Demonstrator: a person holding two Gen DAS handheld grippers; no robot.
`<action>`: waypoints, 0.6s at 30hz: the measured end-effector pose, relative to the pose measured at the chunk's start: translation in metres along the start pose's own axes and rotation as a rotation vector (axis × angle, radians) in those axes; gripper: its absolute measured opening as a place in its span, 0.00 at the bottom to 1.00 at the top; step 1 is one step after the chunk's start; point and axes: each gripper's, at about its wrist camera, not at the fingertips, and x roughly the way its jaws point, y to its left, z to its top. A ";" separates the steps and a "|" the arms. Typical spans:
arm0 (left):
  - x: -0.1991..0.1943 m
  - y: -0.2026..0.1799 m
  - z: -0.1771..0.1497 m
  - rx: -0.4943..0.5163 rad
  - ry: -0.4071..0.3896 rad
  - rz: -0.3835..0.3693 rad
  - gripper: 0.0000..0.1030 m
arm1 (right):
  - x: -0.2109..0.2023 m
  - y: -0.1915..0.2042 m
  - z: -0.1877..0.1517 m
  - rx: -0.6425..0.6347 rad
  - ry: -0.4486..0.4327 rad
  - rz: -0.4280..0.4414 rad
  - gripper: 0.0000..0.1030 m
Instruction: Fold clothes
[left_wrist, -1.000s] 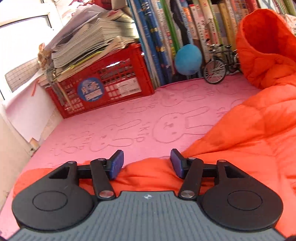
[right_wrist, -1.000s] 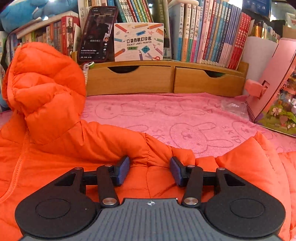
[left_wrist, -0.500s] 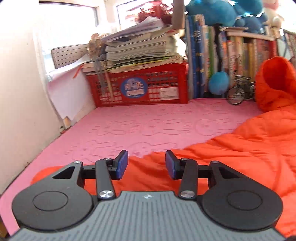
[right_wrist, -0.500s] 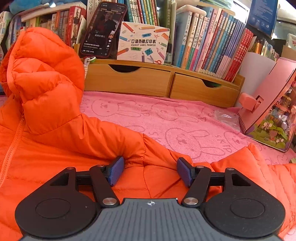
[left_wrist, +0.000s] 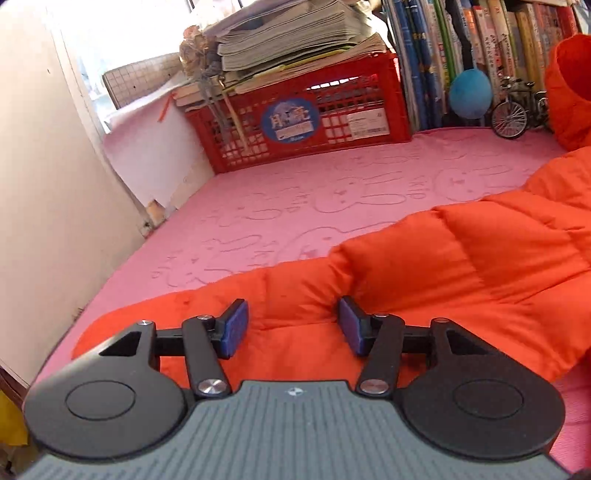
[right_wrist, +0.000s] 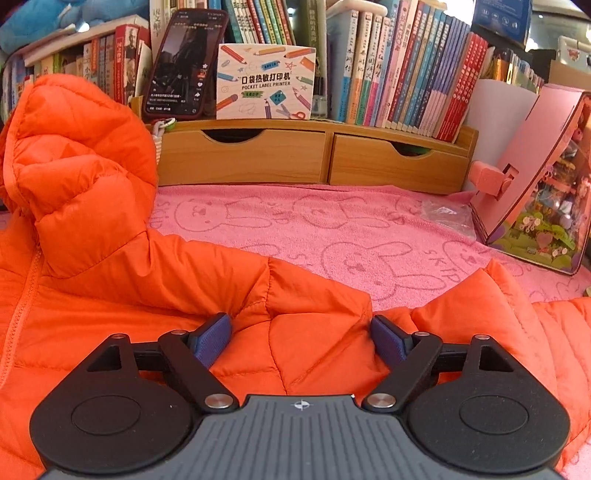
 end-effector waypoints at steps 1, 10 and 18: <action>0.002 0.007 -0.001 -0.010 0.001 0.008 0.53 | -0.011 -0.008 -0.003 0.064 -0.027 0.064 0.79; 0.014 0.006 0.003 0.056 -0.007 0.101 0.53 | -0.081 -0.020 -0.031 -0.222 -0.069 0.376 0.86; 0.018 0.010 0.004 0.043 -0.003 0.091 0.54 | -0.044 -0.150 -0.035 0.033 0.001 0.032 0.51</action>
